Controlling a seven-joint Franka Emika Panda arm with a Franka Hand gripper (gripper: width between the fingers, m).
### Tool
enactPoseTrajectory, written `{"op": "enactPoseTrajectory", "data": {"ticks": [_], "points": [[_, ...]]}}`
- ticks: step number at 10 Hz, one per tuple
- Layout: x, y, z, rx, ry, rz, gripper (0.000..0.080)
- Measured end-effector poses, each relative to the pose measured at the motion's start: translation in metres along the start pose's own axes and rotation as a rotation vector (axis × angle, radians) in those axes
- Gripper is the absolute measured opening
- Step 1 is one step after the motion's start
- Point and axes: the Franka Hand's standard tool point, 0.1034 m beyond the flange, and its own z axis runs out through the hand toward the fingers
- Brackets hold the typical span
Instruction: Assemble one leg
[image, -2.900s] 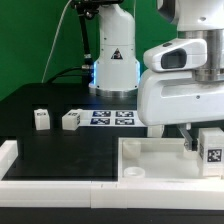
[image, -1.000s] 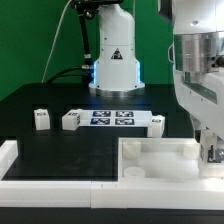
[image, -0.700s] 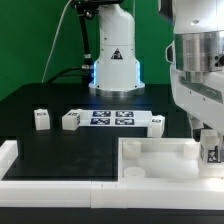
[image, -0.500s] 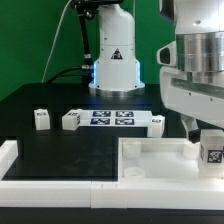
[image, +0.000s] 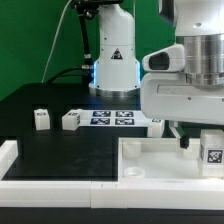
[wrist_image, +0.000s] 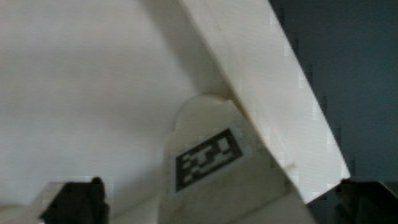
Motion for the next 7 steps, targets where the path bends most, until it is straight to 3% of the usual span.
{"op": "enactPoseTrajectory", "data": {"ticks": [1,4,7], "points": [[0.0011,0.0018,0.0002,-0.002,0.001,-0.090,0.0649],[0.0010,-0.0004,-0.0001,-0.055,0.023,-0.398,0.0649],[0.0019,0.0010,-0.0002,-0.057,0.022,-0.444,0.0640]]}}
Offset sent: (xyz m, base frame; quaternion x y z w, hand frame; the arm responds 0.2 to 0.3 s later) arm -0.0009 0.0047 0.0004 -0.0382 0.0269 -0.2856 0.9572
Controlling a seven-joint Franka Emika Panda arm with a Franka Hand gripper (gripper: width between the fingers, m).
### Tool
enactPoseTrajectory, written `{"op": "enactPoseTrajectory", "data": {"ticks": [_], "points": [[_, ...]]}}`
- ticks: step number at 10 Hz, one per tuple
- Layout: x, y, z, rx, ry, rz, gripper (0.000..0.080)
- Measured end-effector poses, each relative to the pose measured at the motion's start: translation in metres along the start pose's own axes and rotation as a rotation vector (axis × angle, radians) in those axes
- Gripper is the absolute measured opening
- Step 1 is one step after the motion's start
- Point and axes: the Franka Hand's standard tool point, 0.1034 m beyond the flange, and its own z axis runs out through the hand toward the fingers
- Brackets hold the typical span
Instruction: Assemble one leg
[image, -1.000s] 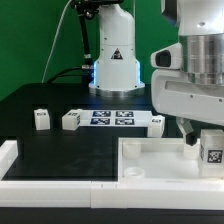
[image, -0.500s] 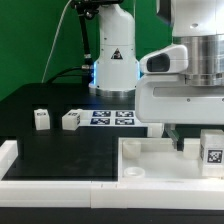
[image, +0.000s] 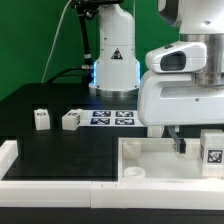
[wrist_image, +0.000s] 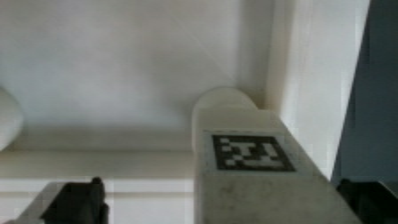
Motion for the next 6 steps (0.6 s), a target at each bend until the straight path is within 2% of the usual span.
{"op": "enactPoseTrajectory", "data": {"ticks": [1,2,3,4,6], "points": [[0.0000,0.0002,0.0000,0.000,0.000,0.000,0.0640],[0.0000,0.0002,0.0000,0.000,0.000,0.000,0.0453],[0.0000,0.0002,0.0000,0.000,0.000,0.000,0.0453],[0.0000,0.0002,0.0000,0.001,0.000,0.017,0.0288],[0.0000,0.0002,0.0000,0.001,0.000,0.034,0.0290]]}}
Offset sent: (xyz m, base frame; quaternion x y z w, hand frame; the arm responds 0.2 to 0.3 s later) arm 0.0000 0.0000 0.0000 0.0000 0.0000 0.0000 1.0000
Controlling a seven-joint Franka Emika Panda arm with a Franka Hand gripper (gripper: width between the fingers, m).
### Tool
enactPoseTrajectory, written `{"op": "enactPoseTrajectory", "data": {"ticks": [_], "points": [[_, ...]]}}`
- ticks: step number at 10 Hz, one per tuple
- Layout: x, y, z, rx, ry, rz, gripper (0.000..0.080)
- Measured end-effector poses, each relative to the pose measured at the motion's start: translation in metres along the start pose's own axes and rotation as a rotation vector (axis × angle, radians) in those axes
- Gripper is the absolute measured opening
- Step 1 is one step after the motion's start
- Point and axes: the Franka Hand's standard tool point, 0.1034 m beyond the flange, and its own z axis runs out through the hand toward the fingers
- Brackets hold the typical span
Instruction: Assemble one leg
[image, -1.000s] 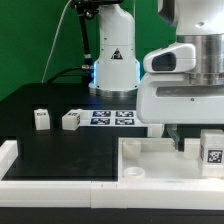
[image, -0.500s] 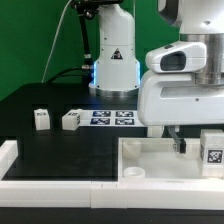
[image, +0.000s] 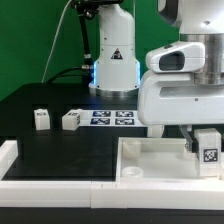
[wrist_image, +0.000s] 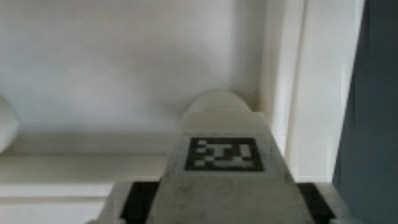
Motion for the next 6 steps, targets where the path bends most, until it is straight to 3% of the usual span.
{"op": "enactPoseTrajectory", "data": {"ticks": [2,5,6], "points": [[-0.0003,-0.0011,0.0001,0.004,-0.001,0.109,0.0290],[-0.0036,-0.0078,0.0014,-0.010,0.000,0.563,0.0290],[-0.0039,-0.0079,0.0016,-0.002,-0.001,0.705,0.0290]]}}
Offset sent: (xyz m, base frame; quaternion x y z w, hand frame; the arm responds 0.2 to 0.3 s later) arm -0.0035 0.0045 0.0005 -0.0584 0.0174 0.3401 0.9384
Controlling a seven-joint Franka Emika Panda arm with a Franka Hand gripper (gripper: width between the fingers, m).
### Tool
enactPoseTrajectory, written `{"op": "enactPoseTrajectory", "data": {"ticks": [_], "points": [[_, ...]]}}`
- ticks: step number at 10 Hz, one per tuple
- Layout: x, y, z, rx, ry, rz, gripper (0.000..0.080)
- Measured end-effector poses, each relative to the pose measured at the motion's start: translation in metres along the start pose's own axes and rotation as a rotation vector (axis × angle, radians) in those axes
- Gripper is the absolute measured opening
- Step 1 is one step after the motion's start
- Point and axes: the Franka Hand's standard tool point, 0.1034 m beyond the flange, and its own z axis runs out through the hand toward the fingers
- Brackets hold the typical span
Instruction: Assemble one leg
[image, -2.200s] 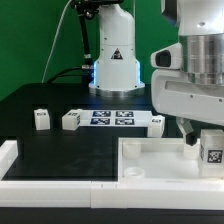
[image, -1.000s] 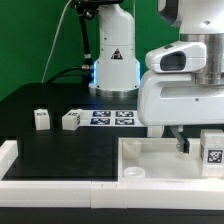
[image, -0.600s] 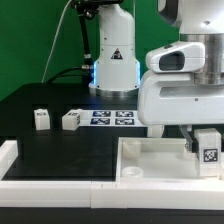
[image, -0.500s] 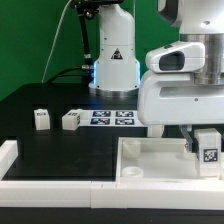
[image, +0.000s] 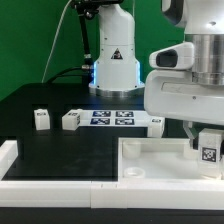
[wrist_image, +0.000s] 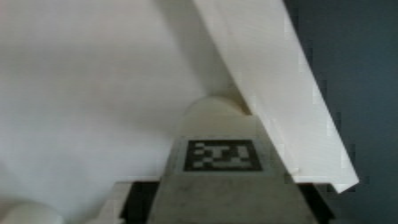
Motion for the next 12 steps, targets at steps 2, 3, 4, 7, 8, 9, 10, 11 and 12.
{"op": "enactPoseTrajectory", "data": {"ticks": [2,3,4,7,8,9,10,11,12], "points": [[0.0009,0.0003,-0.0001,0.020,-0.023,0.298,0.0290],[0.0011,0.0005,0.0000,0.023,-0.029,0.364,0.0291],[0.0014,0.0006,0.0000,0.028,-0.039,0.492,0.0291],[0.0013,0.0001,-0.0001,0.029,-0.056,0.788,0.0291],[0.0014,0.0001,-0.0001,0.029,-0.057,0.822,0.0291],[0.0013,0.0000,-0.0001,0.030,-0.057,0.796,0.0355],[0.0013,0.0000,-0.0001,0.030,-0.057,0.766,0.0355],[0.0007,-0.0004,-0.0002,0.030,-0.057,0.763,0.0539],[0.0001,-0.0014,-0.0006,0.030,-0.057,0.742,0.0618]]}}
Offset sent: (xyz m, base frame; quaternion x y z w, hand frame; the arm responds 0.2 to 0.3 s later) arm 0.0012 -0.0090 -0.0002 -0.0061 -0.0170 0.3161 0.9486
